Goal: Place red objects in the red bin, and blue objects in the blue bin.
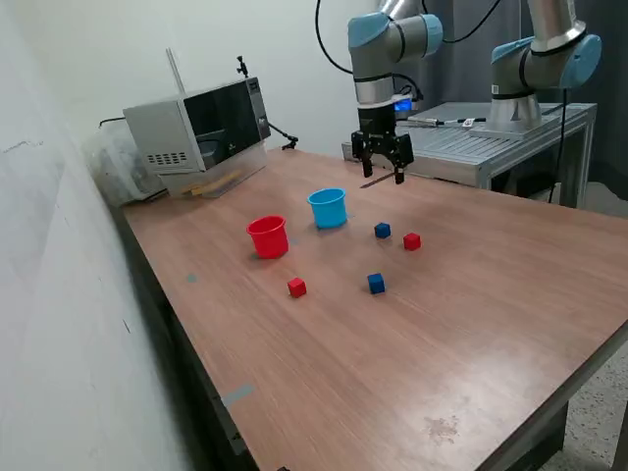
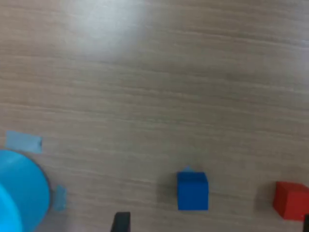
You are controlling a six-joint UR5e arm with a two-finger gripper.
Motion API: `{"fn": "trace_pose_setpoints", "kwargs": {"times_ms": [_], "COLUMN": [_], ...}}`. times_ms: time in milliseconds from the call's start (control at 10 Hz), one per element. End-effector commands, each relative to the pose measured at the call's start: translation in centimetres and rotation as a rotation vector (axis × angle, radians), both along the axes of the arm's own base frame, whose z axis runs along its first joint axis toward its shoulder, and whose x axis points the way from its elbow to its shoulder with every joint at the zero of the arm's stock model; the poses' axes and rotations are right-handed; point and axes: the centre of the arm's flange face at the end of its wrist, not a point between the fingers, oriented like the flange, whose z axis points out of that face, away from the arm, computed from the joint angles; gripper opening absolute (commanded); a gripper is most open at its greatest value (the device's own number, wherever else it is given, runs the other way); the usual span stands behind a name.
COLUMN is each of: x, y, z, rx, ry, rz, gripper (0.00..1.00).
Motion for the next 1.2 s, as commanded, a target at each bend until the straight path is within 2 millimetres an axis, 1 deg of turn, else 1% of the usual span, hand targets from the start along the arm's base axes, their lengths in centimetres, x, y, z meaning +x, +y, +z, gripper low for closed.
{"fn": "trace_pose_setpoints", "kwargs": {"times_ms": [0, 100, 300, 600, 700, 1100], "x": [-0.3, -0.5, -0.7, -1.3, -1.3, -1.5], "y": [-0.4, -0.9, -0.9, -0.8, -0.8, -0.8], "z": [-1.9, -2.5, -4.2, -7.6, -8.4, -9.9], "rx": [-0.029, -0.03, -0.031, -0.035, -0.035, -0.036], "ry": [-0.009, -0.002, -0.012, -0.036, -0.046, -0.05], "rz": [0.015, 0.023, 0.024, 0.022, 0.022, 0.022], "gripper": [1.0, 1.0, 1.0, 1.0, 1.0, 1.0]}}
